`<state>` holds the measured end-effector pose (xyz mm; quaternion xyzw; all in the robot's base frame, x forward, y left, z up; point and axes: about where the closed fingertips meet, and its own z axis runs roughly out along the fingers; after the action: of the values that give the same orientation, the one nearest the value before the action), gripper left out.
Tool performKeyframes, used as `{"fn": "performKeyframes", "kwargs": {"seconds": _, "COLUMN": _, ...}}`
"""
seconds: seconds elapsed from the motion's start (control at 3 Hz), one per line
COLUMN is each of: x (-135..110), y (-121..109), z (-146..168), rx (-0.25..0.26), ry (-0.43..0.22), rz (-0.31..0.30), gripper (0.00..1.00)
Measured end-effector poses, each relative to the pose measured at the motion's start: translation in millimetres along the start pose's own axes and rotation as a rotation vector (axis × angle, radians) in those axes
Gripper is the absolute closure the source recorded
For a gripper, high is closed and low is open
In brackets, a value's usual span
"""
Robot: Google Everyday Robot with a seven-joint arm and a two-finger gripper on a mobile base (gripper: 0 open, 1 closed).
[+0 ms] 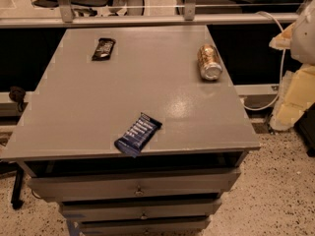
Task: Move orange can near rxbar chocolate
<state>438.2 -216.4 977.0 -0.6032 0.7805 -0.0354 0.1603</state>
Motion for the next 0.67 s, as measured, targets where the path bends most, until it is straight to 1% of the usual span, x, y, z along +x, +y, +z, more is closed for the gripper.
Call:
{"fn": "performKeyframes", "kwargs": {"seconds": 0.33, "x": 0.0, "y": 0.0, "z": 0.0, "rx": 0.0, "ry": 0.0, "rz": 0.0, "gripper": 0.0}}
{"fn": "performKeyframes", "kwargs": {"seconds": 0.67, "x": -8.1, "y": -6.5, "z": 0.5, "rx": 0.007, "ry": -0.034, "rz": -0.006, "gripper": 0.0}}
